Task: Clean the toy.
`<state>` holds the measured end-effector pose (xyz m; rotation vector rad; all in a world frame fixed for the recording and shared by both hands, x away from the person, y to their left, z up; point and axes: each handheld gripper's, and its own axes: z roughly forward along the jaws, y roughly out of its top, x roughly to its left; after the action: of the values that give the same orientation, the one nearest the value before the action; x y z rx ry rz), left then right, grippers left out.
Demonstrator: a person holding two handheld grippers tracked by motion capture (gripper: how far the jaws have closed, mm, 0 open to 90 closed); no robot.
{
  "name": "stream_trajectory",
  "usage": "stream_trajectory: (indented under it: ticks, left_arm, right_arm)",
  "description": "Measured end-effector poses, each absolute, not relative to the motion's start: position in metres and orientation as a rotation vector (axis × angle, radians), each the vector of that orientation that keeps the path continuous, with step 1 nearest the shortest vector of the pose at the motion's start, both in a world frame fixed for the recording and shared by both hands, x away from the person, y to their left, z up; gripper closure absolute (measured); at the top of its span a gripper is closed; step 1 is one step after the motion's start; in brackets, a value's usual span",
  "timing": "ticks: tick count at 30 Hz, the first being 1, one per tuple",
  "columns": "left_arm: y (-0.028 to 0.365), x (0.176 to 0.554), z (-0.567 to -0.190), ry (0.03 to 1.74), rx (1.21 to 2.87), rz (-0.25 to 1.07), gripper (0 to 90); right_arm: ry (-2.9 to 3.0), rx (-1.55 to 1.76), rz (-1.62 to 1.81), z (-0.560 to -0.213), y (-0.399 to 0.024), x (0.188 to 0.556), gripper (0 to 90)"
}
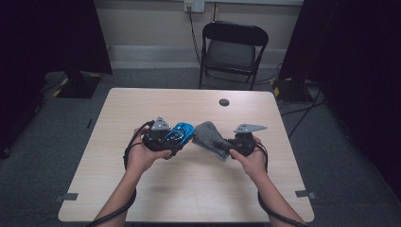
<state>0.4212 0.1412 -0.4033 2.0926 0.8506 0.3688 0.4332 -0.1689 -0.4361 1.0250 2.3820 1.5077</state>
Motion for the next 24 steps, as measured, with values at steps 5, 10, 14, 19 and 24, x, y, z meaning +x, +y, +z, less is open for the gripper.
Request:
stream_trajectory:
  ticks: [5,10,14,19,24]
  left_arm:
    - [0.132,0.422,-0.405,0.847,2.091,0.365,26.0]
    - [0.125,0.423,-0.406,0.838,2.099,0.344,26.0]
    - [0.123,0.424,-0.406,0.837,2.102,0.341,26.0]
    - [0.121,0.427,-0.407,0.844,2.099,0.323,26.0]
    - [0.116,0.430,-0.407,0.852,2.091,0.312,26.0]
  right_arm:
    - [2.392,0.990,1.573,-0.439,-0.155,0.434,74.2]
    - [2.427,0.964,1.555,-0.443,-0.144,0.432,74.4]
    - [2.437,0.943,1.560,-0.443,-0.141,0.431,74.4]
    - [2.440,0.919,1.560,-0.443,-0.140,0.430,74.4]
    - [2.456,0.886,1.565,-0.444,-0.136,0.427,74.5]
